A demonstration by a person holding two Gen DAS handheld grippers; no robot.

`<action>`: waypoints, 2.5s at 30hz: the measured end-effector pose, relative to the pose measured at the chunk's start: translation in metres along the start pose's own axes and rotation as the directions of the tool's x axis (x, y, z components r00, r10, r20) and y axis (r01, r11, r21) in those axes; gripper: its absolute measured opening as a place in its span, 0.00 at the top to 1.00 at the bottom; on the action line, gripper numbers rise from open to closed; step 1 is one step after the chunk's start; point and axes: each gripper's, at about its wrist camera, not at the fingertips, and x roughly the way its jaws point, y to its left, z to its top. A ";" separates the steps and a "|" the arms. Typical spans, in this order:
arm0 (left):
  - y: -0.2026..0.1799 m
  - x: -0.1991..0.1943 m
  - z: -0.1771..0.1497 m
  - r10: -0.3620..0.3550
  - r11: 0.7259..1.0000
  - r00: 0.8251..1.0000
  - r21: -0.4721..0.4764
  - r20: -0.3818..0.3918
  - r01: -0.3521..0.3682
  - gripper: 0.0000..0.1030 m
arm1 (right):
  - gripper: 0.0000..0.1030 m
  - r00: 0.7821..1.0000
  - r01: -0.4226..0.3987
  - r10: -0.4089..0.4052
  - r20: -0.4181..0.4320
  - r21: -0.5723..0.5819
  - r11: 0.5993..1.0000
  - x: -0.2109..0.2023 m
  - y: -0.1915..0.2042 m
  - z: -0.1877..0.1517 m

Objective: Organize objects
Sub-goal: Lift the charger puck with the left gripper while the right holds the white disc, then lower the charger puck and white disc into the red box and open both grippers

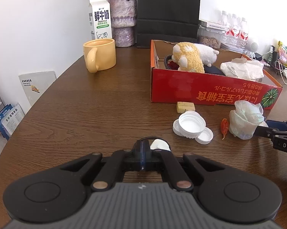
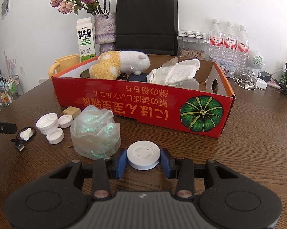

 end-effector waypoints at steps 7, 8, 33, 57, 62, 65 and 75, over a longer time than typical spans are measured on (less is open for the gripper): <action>-0.013 0.010 0.003 -0.029 0.999 0.999 0.013 -0.030 0.029 0.95 | 0.63 1.000 0.000 0.000 0.000 0.000 1.000 0.000 -0.001 0.000; -0.014 0.012 0.002 -0.030 0.999 0.999 0.012 -0.036 0.031 0.95 | 0.63 1.000 0.000 0.000 0.000 0.000 1.000 0.000 0.000 0.000; -0.018 0.015 0.001 -0.022 0.999 1.000 0.029 -0.022 0.022 0.96 | 0.63 1.000 0.000 0.000 0.000 -0.001 1.000 0.000 0.000 0.000; -0.044 -0.027 0.053 -0.051 0.997 0.986 0.062 0.158 0.042 0.96 | 0.63 0.985 -0.023 0.028 0.168 -0.035 0.999 -0.043 0.002 0.024; -0.062 -0.023 0.076 -0.080 0.994 0.978 0.085 0.195 0.064 0.96 | 0.63 0.974 -0.027 0.039 0.221 -0.057 0.998 -0.049 -0.001 0.043; -0.073 -0.015 0.091 -0.095 0.992 0.972 0.098 0.214 0.076 0.96 | 0.63 0.968 -0.025 0.043 0.248 -0.075 0.997 -0.048 -0.005 0.058; -0.105 0.041 0.137 -0.133 0.987 0.967 0.117 0.218 0.109 0.96 | 0.63 0.958 0.000 0.034 0.283 -0.117 0.993 -0.005 -0.025 0.107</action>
